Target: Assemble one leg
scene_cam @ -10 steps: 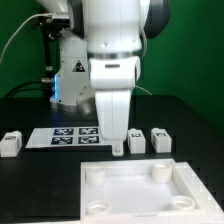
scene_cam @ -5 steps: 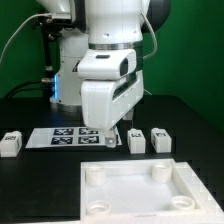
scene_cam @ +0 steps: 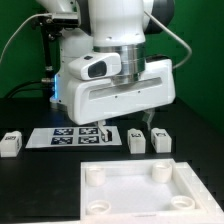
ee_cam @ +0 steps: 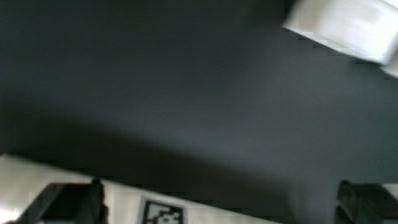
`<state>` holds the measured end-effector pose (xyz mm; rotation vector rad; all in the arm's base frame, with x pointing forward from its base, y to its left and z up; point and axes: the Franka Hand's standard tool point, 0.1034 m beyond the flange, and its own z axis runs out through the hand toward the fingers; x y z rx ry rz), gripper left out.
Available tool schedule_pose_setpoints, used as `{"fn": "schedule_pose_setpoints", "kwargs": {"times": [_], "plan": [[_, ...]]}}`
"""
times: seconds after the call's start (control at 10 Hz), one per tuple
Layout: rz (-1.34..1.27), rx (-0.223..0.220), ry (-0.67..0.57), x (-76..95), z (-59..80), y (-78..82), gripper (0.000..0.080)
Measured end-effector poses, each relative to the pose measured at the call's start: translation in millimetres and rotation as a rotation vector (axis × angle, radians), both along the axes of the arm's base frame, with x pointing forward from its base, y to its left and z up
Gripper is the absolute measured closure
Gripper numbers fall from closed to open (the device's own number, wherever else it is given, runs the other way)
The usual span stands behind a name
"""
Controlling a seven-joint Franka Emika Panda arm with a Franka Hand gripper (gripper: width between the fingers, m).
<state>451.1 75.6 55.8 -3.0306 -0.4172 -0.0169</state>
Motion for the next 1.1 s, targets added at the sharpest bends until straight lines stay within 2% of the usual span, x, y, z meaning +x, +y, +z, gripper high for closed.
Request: {"fn": "schedule_pose_setpoints", "kwargs": {"times": [0.2, 0.4, 0.6, 1.1], "plan": [[-0.211, 0.011, 0.03, -7.4, -2.4, 18.4, 0.0151], [-0.203, 0.015, 0.035, -15.0, -5.8, 46.1, 0.0151], [-0.188, 0.02, 0.031, -17.3, -2.8, 72.5, 0.0151], [-0.182, 0.014, 0.055, -19.2, -3.1, 75.9, 0.0151]]}}
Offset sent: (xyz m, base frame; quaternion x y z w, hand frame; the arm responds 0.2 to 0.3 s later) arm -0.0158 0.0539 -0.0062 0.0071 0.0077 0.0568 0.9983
